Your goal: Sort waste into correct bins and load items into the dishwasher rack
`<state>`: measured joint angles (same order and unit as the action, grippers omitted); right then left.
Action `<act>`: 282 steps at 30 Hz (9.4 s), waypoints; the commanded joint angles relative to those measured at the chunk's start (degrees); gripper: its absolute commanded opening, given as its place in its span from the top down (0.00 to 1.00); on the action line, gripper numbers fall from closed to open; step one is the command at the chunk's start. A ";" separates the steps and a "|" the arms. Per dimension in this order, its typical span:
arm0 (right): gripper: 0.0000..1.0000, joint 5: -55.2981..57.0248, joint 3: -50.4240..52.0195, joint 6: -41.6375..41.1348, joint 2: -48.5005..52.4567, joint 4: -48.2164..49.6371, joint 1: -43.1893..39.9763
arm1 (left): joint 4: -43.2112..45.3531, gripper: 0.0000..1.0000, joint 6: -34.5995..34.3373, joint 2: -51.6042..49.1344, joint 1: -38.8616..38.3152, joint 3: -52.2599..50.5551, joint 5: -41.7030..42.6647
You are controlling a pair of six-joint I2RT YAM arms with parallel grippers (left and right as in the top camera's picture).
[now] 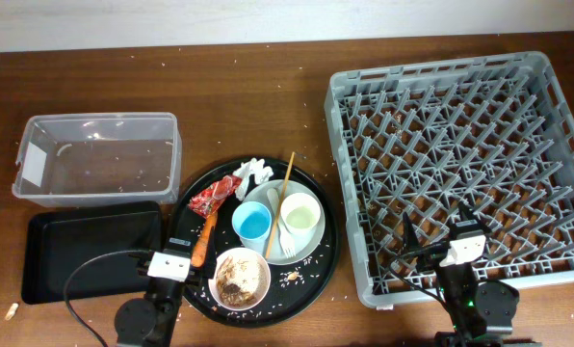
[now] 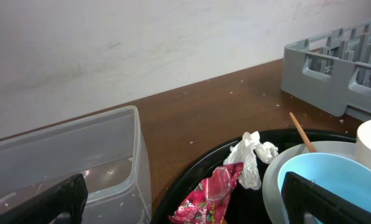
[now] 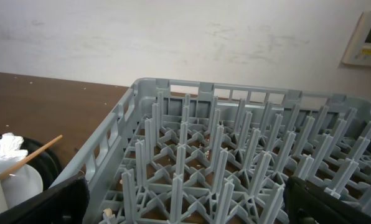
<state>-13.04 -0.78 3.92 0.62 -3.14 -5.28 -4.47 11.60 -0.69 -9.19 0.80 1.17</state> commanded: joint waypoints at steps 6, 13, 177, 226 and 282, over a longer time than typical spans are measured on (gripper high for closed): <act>0.01 -0.26 0.46 0.15 -0.42 -0.02 -0.37 | -0.11 0.01 0.94 0.39 0.35 -0.28 0.57; 0.01 -0.26 0.46 0.15 -0.42 -0.02 -0.37 | -0.11 0.01 0.94 0.39 0.35 -0.28 0.57; 0.13 -34.95 -82.75 0.61 47.54 -81.00 -11.98 | -47.91 1.00 -5.84 -78.93 2.12 76.72 63.54; 0.16 8.90 -76.28 -20.15 72.57 -78.88 -2.97 | -45.90 0.00 -3.30 -77.55 -0.50 76.72 60.02; 0.48 15.21 -83.36 -23.69 103.27 -49.57 46.95 | -65.07 0.01 -25.90 -71.45 5.62 75.14 0.50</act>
<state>2.07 -84.33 -14.48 97.71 -52.51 38.68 -69.47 -13.58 -72.66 -3.88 75.94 2.48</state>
